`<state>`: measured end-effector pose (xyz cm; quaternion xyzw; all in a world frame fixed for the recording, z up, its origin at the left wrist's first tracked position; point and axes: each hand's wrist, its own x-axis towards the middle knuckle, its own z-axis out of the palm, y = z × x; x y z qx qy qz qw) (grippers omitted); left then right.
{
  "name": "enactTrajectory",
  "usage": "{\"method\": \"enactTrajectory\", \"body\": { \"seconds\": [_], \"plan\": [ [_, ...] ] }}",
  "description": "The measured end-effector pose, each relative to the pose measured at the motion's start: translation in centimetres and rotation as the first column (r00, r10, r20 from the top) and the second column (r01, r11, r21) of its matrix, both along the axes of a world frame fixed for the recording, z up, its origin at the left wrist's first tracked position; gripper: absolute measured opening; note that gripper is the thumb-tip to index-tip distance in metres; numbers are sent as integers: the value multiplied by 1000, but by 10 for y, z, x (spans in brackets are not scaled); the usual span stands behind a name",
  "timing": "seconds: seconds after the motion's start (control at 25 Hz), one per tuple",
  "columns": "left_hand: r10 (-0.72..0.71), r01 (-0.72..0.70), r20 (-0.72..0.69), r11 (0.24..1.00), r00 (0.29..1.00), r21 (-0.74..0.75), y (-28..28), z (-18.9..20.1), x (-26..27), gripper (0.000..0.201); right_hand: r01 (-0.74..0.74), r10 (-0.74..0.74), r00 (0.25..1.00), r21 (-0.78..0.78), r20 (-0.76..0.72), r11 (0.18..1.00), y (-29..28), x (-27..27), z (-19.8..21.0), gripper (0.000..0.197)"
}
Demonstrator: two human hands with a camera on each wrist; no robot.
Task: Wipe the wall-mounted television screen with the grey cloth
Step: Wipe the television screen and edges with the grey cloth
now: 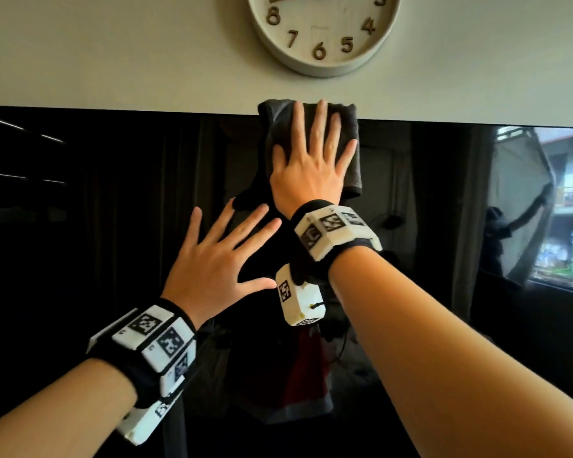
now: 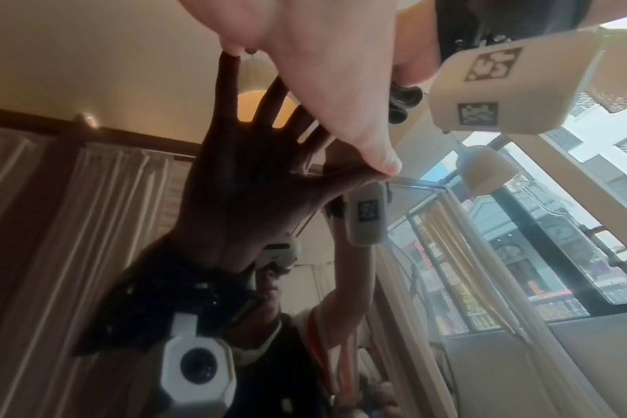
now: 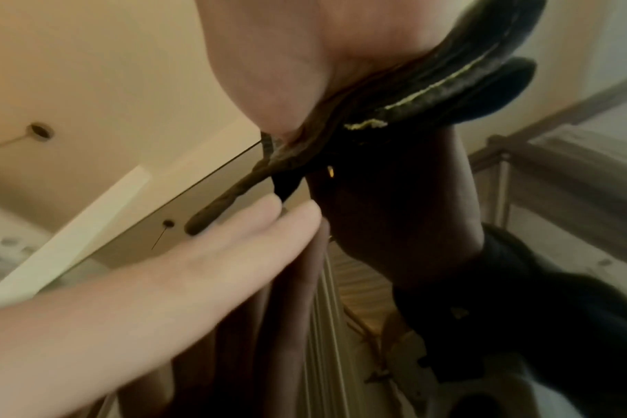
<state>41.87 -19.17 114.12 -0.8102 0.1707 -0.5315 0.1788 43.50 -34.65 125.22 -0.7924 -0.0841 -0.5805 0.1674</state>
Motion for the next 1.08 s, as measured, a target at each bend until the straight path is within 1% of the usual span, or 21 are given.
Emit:
{"method": "enactTrajectory", "body": {
  "seconds": [0.04,0.12,0.16,0.2,0.24,0.32,0.4,0.44,0.52,0.6,0.64,0.76,0.84,0.92,1.0,1.08],
  "plan": [
    [-5,5,-3,1000,1000,3,2,0,1,85,24,-24,1000,26,0,999,-2,2,0,65],
    [-24,24,-8,1000,1000,-5,6,0,3,86,62,-61,998,153,-16,986,-8,3,1,65],
    [-42,42,-13,999,999,-13,8,0,4,85,60,-54,998,216,-33,974,-4,2,3,65],
    [-66,66,-14,998,998,-17,8,-1,5,81,48,-39,998,240,-42,970,6,-1,4,65],
    [-89,89,-4,996,996,-13,8,-1,7,76,33,-24,999,213,-44,976,23,-3,7,66],
    [-116,116,18,993,993,-1,9,-4,12,65,4,1,998,88,-59,996,53,-6,10,65],
    [-150,151,31,989,988,-11,10,-4,15,65,4,-2,998,32,-61,999,56,-3,9,63],
    [-170,170,24,985,985,-18,11,-4,15,69,21,-19,998,42,-61,999,51,-1,9,63],
    [-191,191,1,981,982,-31,14,-1,11,79,56,-46,996,120,-78,991,39,-2,7,63],
    [-198,198,6,979,980,-45,29,4,5,85,65,-47,994,197,-96,978,43,-6,6,64],
    [-189,189,18,980,982,-53,45,9,2,88,58,-39,995,203,-97,977,54,-8,7,64],
    [-101,103,73,994,992,-38,114,24,-7,95,21,-8,995,134,-97,991,103,-12,8,67],
    [-32,34,45,999,998,-28,152,27,-7,97,-9,15,996,64,-92,998,140,-13,5,67],
    [-22,22,9,1000,1000,-18,169,23,-4,95,-27,28,996,10,-88,1000,163,-12,2,66],
    [-29,29,1,999,1000,-17,170,19,0,94,-13,16,996,24,-90,1000,159,-8,5,65],
    [-35,35,-2,999,999,-29,169,19,2,94,15,-4,996,128,-91,992,154,-7,6,65]
  ]
}}
